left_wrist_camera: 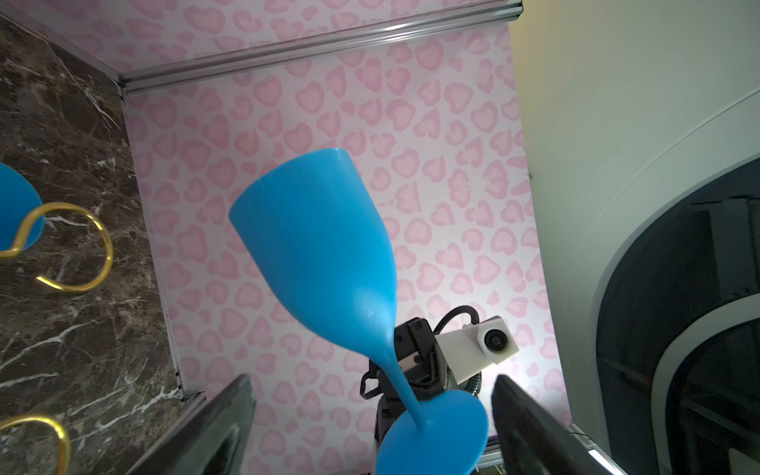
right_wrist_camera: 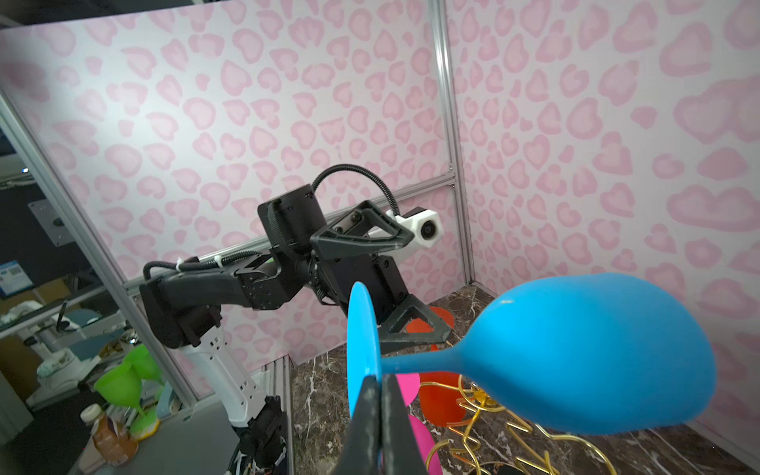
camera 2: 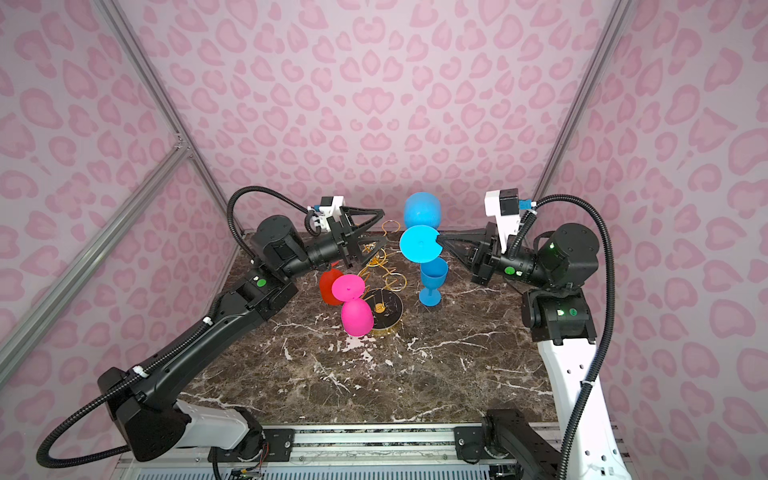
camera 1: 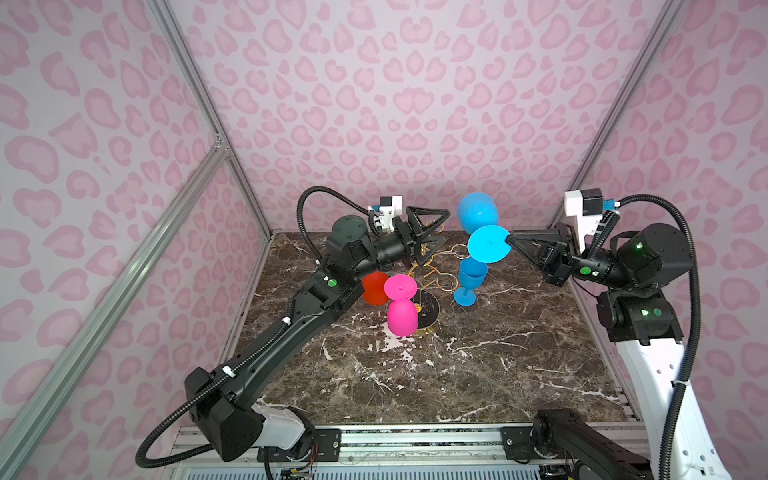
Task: Take the wine glass off the wine glass rack
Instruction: Pick up the wine glass from the wine glass rack.
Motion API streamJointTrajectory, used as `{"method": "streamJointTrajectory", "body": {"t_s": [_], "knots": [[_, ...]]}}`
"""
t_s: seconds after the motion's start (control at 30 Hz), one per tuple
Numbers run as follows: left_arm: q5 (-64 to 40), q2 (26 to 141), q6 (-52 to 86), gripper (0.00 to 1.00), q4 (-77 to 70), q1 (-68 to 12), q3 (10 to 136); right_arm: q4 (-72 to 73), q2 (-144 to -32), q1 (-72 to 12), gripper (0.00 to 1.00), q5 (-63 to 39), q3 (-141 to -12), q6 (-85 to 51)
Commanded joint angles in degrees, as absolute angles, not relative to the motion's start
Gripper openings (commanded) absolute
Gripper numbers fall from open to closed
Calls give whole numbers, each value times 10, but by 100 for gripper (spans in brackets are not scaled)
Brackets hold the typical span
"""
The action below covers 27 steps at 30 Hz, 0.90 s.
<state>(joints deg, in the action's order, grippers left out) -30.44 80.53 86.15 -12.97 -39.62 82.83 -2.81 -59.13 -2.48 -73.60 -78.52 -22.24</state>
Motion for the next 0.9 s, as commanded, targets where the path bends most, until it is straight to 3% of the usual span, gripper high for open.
{"method": "streamJointTrajectory", "body": {"t_s": [0.0,0.57,0.87], "knots": [[-344,811,898,91,-198,-402,849,-31,-596,-32,0,-762,-784,-127],[-398,848,862,78,-185,-434,867,-72,-611,-45,0,-757,-794,24],[-404,866,845,56,-181,-443,871,-102,-608,-68,0,-748,-794,66]]}}
